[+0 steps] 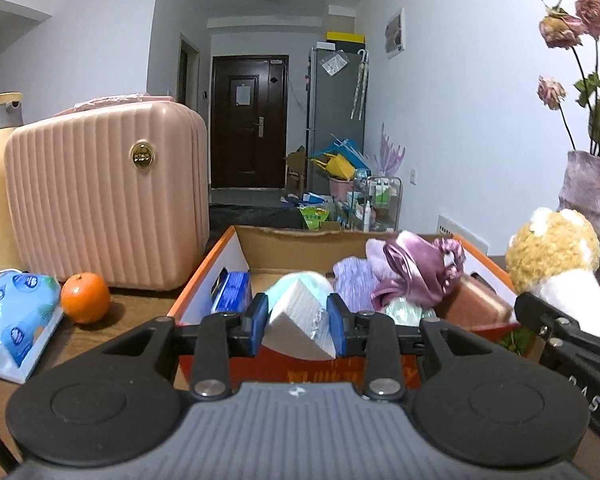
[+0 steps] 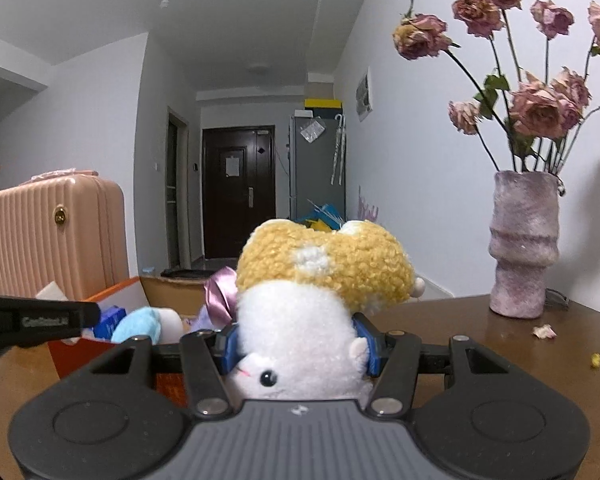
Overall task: Organize soft objects
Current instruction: 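Carry the triangle to the box with the left tool while the right carries the sheep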
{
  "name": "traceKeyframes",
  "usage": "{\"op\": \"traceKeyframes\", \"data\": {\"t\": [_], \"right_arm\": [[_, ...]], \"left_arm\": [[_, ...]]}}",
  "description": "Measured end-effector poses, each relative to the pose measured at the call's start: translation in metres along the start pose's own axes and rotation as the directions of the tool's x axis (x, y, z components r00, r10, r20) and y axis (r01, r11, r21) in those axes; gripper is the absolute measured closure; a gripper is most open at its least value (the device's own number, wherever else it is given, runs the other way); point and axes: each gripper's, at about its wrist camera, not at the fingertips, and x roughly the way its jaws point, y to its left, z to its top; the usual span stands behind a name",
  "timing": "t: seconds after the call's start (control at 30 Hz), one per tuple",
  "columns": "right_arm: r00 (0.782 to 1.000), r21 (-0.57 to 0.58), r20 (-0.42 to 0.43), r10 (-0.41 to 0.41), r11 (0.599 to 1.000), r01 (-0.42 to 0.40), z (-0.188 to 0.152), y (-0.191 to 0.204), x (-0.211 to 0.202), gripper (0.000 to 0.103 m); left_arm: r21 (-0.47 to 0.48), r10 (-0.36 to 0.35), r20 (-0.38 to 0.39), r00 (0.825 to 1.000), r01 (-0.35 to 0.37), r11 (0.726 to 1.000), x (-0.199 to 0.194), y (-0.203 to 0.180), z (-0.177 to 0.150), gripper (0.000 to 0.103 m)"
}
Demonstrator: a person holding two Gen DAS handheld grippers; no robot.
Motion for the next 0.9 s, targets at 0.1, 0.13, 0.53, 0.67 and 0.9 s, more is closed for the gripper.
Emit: {"op": "traceKeyframes", "data": {"t": [0.1, 0.13, 0.53, 0.67, 0.9], "right_arm": [[1.000, -0.008, 0.018, 0.007, 1.000, -0.007, 0.003, 0.005, 0.011, 0.049], [1.000, -0.010, 0.020, 0.010, 1.000, -0.010, 0.003, 0.007, 0.015, 0.049], [0.998, -0.034, 0.053, 0.046, 0.998, -0.044, 0.014, 0.025, 0.068, 0.049], [0.996, -0.038, 0.062, 0.060, 0.998, -0.058, 0.019, 0.029, 0.084, 0.049], [0.995, -0.068, 0.072, 0.075, 0.995, -0.070, 0.022, 0.039, 0.108, 0.049]], "left_arm": [[-0.008, 0.008, 0.016, 1.000, -0.008, 1.000, 0.010, -0.002, 0.006, 0.070], [-0.011, 0.010, 0.019, 1.000, -0.010, 1.000, 0.013, -0.002, 0.008, 0.070], [-0.039, 0.052, 0.036, 0.998, -0.051, 0.998, 0.056, -0.006, 0.025, 0.070], [-0.047, 0.070, 0.033, 0.997, -0.068, 0.997, 0.068, -0.008, 0.028, 0.070], [-0.046, 0.102, 0.053, 0.993, -0.100, 0.994, 0.089, -0.006, 0.036, 0.070]]}}
